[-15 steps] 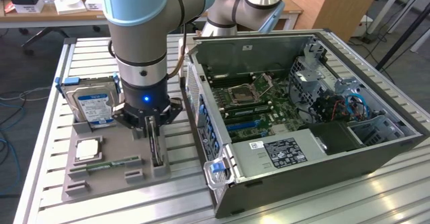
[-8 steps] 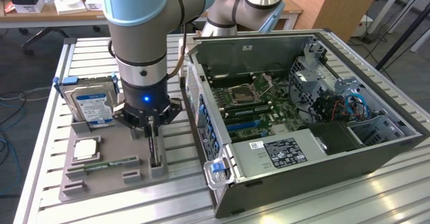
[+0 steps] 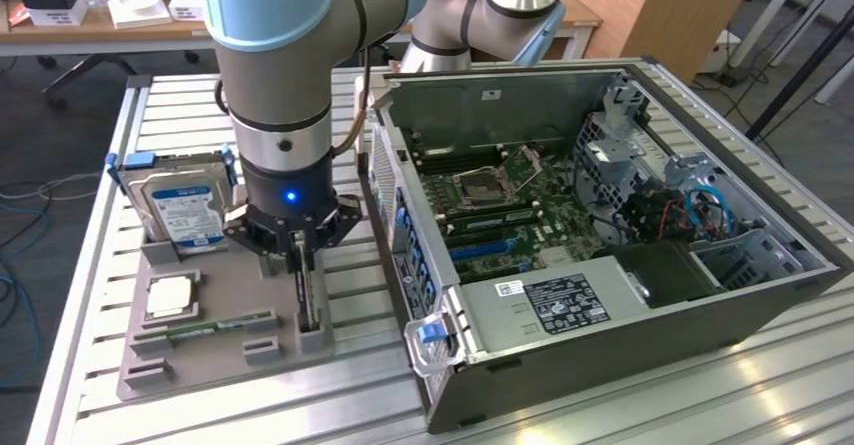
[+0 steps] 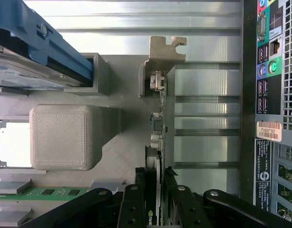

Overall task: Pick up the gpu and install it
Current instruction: 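Pick up the gpu and move the gpu toward the slot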

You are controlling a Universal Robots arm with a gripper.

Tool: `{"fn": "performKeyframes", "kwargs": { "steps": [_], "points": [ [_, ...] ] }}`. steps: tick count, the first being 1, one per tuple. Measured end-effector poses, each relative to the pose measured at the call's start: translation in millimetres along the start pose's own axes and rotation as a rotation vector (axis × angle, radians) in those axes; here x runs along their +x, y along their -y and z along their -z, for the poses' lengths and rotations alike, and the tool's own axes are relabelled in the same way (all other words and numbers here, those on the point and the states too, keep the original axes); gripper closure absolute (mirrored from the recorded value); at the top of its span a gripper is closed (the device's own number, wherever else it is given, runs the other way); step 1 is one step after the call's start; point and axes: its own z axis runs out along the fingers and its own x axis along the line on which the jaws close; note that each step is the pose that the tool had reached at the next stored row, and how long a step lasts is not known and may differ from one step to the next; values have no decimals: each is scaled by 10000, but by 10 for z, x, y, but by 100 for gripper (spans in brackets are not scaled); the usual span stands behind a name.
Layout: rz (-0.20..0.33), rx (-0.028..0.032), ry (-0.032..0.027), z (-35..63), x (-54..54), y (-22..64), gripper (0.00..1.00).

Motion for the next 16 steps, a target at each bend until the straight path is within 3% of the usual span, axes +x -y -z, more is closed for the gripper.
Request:
{"fn": "performKeyframes", "kwargs": {
  "steps": [16],
  "points": [
    [218, 4, -7, 0, -1, 0, 74]
  ]
}}
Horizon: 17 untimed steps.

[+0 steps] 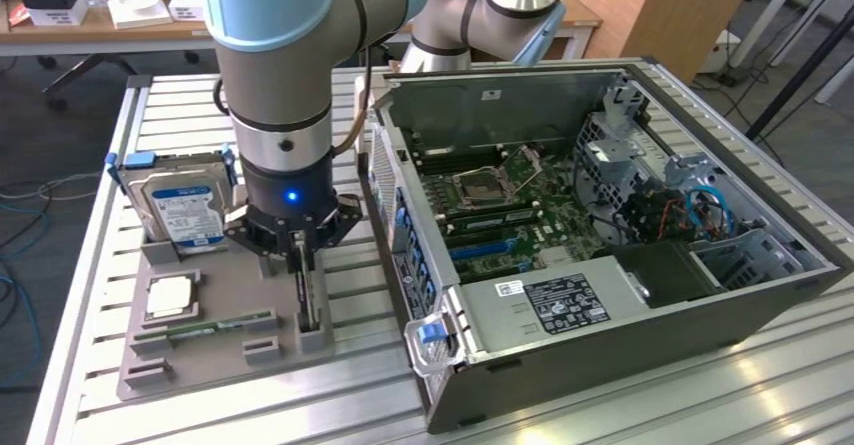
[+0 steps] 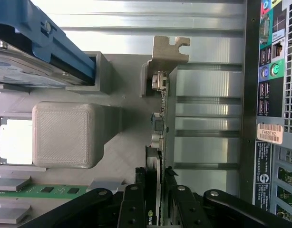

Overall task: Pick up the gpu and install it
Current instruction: 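Pick up the gpu and move the gpu toward the slot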

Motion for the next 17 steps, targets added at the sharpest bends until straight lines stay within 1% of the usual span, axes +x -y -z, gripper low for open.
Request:
{"fn": "performKeyframes", "kwargs": {
  "steps": [9, 14, 17],
  "points": [
    [70, 0, -3, 5, -3, 0, 74],
    [69, 2, -4, 76, -1, -3, 74],
    [70, 1, -4, 146, 0, -6, 74]
  ]
}}
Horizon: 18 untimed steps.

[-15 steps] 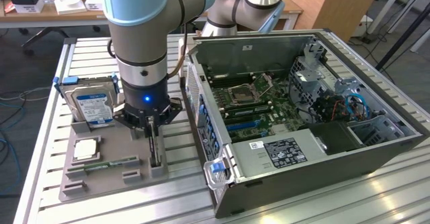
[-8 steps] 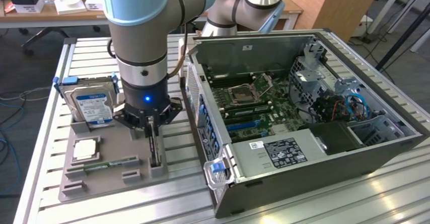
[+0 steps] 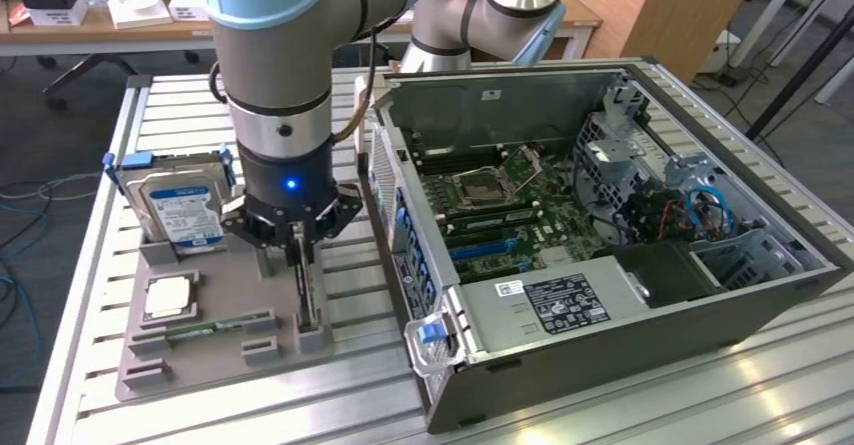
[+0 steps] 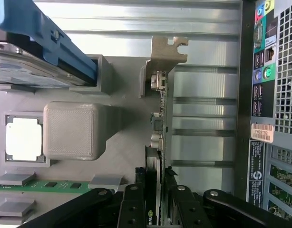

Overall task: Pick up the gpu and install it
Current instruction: 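Pick up the gpu and move the gpu toward the slot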

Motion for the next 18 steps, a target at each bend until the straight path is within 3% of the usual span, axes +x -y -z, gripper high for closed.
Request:
{"fn": "performKeyframes", "kwargs": {
  "steps": [9, 18],
  "points": [
    [0, 0, 1, 285, 4, -10, 74],
    [1, 0, 0, 669, 4, -24, 74]
  ]
}}
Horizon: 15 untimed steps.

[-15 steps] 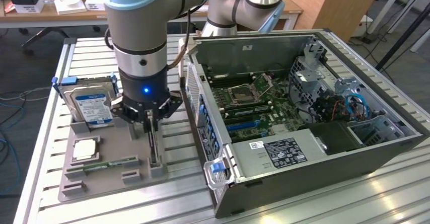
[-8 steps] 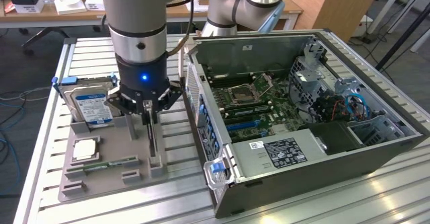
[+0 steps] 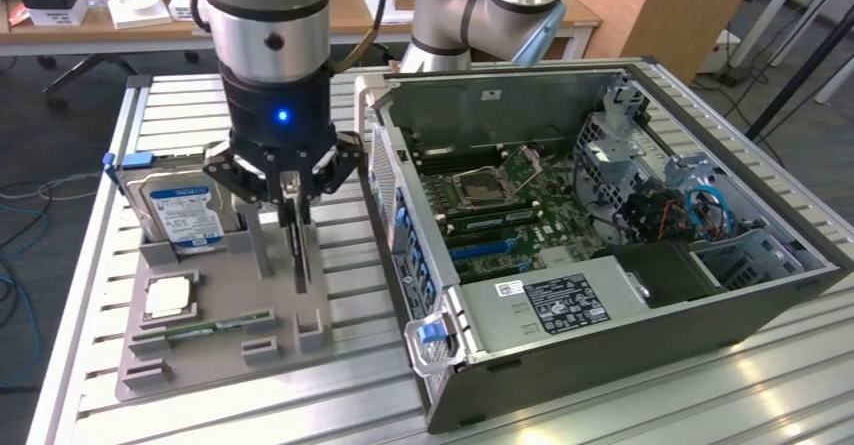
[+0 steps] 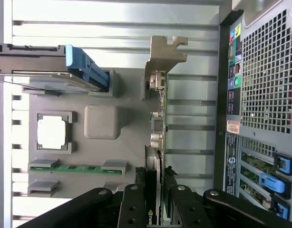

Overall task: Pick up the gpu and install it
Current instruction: 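Pick up the gpu and move the gpu toward the slot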

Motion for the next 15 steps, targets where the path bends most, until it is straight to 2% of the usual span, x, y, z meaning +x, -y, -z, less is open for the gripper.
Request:
{"fn": "performKeyframes", "kwargs": {
  "steps": [15],
  "points": [
    [-3, 0, 0, 666, 11, -24, 74]
  ]
}}
